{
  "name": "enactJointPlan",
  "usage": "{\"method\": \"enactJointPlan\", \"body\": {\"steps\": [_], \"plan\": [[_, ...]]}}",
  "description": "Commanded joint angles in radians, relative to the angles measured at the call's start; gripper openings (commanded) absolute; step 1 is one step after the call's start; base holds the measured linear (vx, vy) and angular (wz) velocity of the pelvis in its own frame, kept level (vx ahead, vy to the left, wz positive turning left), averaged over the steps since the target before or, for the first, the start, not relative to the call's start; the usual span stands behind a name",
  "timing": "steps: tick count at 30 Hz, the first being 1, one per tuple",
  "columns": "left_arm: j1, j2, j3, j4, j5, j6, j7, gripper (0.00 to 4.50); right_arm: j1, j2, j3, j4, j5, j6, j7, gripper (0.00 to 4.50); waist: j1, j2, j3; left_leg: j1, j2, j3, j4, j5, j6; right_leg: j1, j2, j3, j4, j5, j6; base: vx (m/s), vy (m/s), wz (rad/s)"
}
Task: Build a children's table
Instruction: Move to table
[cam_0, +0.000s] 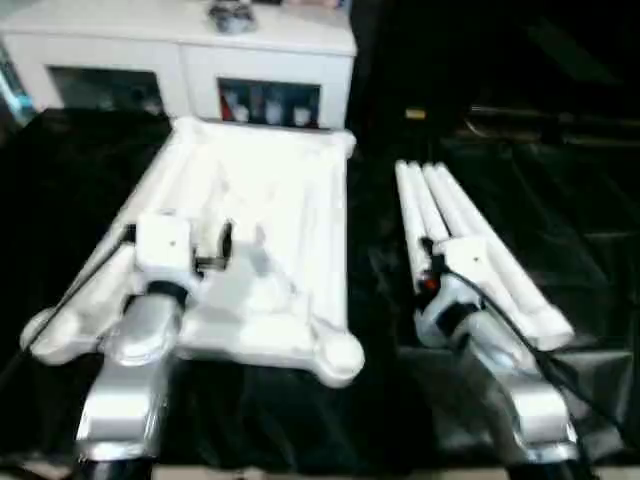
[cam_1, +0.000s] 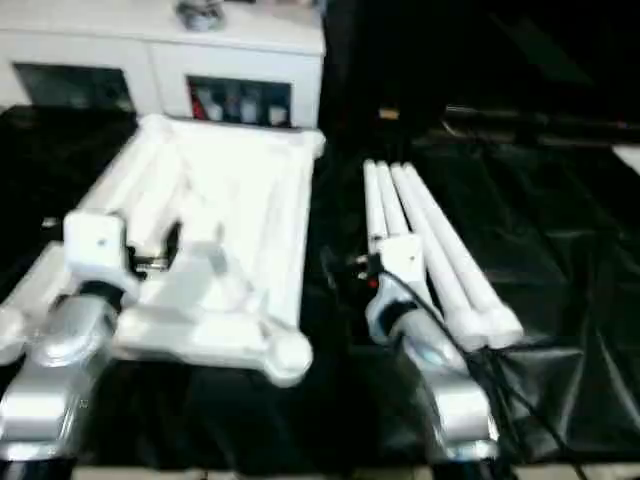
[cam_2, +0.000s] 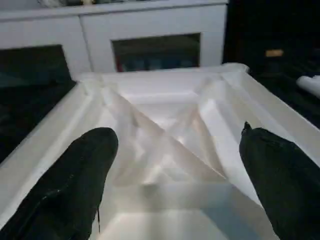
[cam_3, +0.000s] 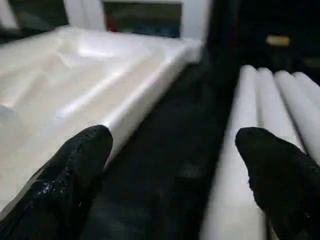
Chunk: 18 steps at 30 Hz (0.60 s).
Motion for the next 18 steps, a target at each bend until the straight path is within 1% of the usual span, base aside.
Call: {"method": "enactJointPlan", "body": {"steps": [1, 2, 3, 4, 5, 6, 7, 8, 9, 10, 11, 12, 13, 14, 15, 16, 18], "plan": [[0.005, 0.010, 0.014, -0.012, 0.000, 0.006, -0.006, 4.45, -0.006, 0.003, 0.002, -0.011, -0.003, 0.007, -0.002, 4.50, 0.008, 0.013, -0.054, -0.004, 0.076, -0.013, -0.070, 0.157, 0.056, 0.114, -0.068, 0.025, -0.053, 0.511, -0.215, -0.004, -0.054, 0.14], [0.005, 0.010, 0.014, -0.012, 0.000, 0.006, -0.006, 4.45, -0.006, 0.003, 0.002, -0.011, -0.003, 0.007, -0.002, 4.50, 0.005, 0.028, -0.046, 0.005, 0.093, -0.016, -0.082, 0.111, 0.051, 0.103, -0.062, 0.014, -0.062, 0.364, -0.242, -0.038, -0.052, 0.04], [0.005, 0.010, 0.014, -0.012, 0.000, 0.006, -0.006, 4.45, -0.006, 0.003, 0.002, -0.011, -0.003, 0.007, -0.002, 4.50, -0.006, 0.039, -0.037, 0.021, 0.115, -0.014, -0.096, -0.012, 0.045, 0.091, -0.054, 0.003, -0.080, 0.098, -0.269, 0.000, 0.000, 0.00], [0.005, 0.010, 0.014, -0.012, 0.000, 0.006, -0.006, 4.45, -0.006, 0.003, 0.002, -0.011, -0.003, 0.007, -0.002, 4.50, -0.009, 0.036, -0.034, 0.026, 0.122, -0.010, -0.098, -0.067, 0.044, 0.089, -0.054, 0.003, -0.091, 0.009, -0.271, 0.000, 0.000, 0.00], [0.005, 0.010, 0.014, -0.012, 0.000, 0.006, -0.006, 4.45, -0.006, 0.003, 0.002, -0.011, -0.003, 0.007, -0.002, 4.50, -0.018, 0.034, -0.016, 0.029, 0.130, -0.004, -0.114, -0.230, 0.021, 0.082, -0.055, 0.003, -0.109, -0.195, -0.253, 0.000, 0.000, 0.00], [0.005, 0.010, 0.014, -0.012, 0.000, 0.006, -0.006, 4.45, -0.006, 0.003, 0.002, -0.011, -0.003, 0.007, -0.002, 4.50, -0.022, 0.030, -0.006, 0.048, 0.130, 0.006, -0.113, -0.378, -0.021, 0.063, -0.056, 0.000, -0.131, -0.418, -0.199, -0.085, -0.018, 0.17], [0.005, 0.010, 0.014, -0.012, 0.000, 0.006, -0.006, 4.45, -0.006, 0.003, 0.002, -0.011, -0.003, 0.007, -0.002, 4.50, -0.022, 0.032, -0.002, 0.062, 0.128, 0.007, -0.110, -0.430, -0.041, 0.051, -0.057, -0.001, -0.141, -0.502, -0.172, -0.085, -0.018, 0.17], [0.005, 0.010, 0.014, -0.012, 0.000, 0.006, -0.006, 4.45, -0.006, 0.003, 0.002, -0.011, -0.003, 0.007, -0.002, 4.50, -0.031, 0.031, 0.004, 0.069, 0.124, 0.008, -0.109, -0.491, -0.063, 0.044, -0.055, -0.012, -0.162, -0.627, -0.115, -0.091, -0.016, 0.14], [0.005, 0.010, 0.014, -0.012, 0.000, 0.006, -0.006, 4.45, -0.006, 0.003, 0.002, -0.011, -0.003, 0.007, -0.002, 4.50, -0.031, 0.033, 0.001, 0.065, 0.124, 0.007, -0.112, -0.483, -0.071, 0.052, -0.061, -0.017, -0.167, -0.662, -0.077, -0.087, -0.007, 0.04], [0.005, 0.010, 0.014, -0.012, 0.000, 0.006, -0.006, 4.45, -0.006, 0.003, 0.002, -0.011, -0.003, 0.007, -0.002, 4.50, -0.034, 0.035, -0.002, 0.050, 0.129, 0.000, -0.119, -0.455, -0.074, 0.066, -0.068, -0.019, -0.163, -0.634, -0.065, -0.087, -0.007, 0.04], [0.005, 0.010, 0.014, -0.012, 0.000, 0.006, -0.006, 4.45, -0.006, 0.003, 0.002, -0.011, -0.003, 0.007, -0.002, 4.50, -0.033, 0.036, -0.004, 0.040, 0.133, -0.003, -0.124, -0.430, -0.074, 0.075, -0.072, -0.018, -0.156, -0.598, -0.067, 0.000, 0.000, 0.00], [0.005, 0.010, 0.014, -0.012, 0.000, 0.006, -0.006, 4.45, -0.006, 0.003, 0.002, -0.011, -0.003, 0.007, -0.002, 4.50, -0.034, 0.036, -0.004, 0.033, 0.136, -0.003, -0.128, -0.407, -0.078, 0.078, -0.074, -0.017, -0.154, -0.557, -0.075, 0.000, 0.000, 0.00], [0.005, 0.010, 0.014, -0.012, 0.000, 0.006, -0.006, 4.45, -0.006, 0.003, 0.002, -0.011, -0.003, 0.007, -0.002, 4.50, -0.034, 0.035, -0.005, 0.029, 0.137, -0.002, -0.129, -0.389, -0.078, 0.081, -0.076, -0.016, -0.151, -0.528, -0.085, 0.000, 0.000, 0.00], [0.005, 0.010, 0.014, -0.012, 0.000, 0.006, -0.006, 4.45, -0.006, 0.003, 0.002, -0.011, -0.003, 0.007, -0.002, 4.50, -0.035, 0.034, -0.005, 0.028, 0.136, -0.001, -0.129, -0.382, -0.077, 0.080, -0.076, -0.015, -0.150, -0.521, -0.088, 0.000, 0.000, 0.00], [0.005, 0.010, 0.014, -0.012, 0.000, 0.006, -0.006, 4.45, -0.006, 0.003, 0.002, -0.011, -0.003, 0.007, -0.002, 4.50, -0.036, 0.034, -0.004, 0.031, 0.136, 0.001, -0.128, -0.383, -0.076, 0.076, -0.076, -0.013, -0.151, -0.521, -0.094, 0.000, 0.000, 0.00], [0.005, 0.010, 0.014, -0.012, 0.000, 0.006, -0.006, 4.45, -0.006, 0.003, 0.002, -0.011, -0.003, 0.007, -0.002, 4.50, -0.038, 0.033, -0.004, 0.031, 0.135, 0.002, -0.127, -0.378, -0.074, 0.075, -0.077, -0.012, -0.150, -0.519, -0.101, 0.000, 0.000, 0.00], [0.005, 0.010, 0.014, -0.012, 0.000, 0.006, -0.006, 4.45, -0.006, 0.003, 0.002, -0.011, -0.003, 0.007, -0.002, 4.50, -0.041, 0.033, -0.005, 0.027, 0.136, 0.002, -0.127, -0.367, -0.072, 0.077, -0.077, -0.011, -0.147, -0.504, -0.108, 0.000, 0.000, 0.00]]}}
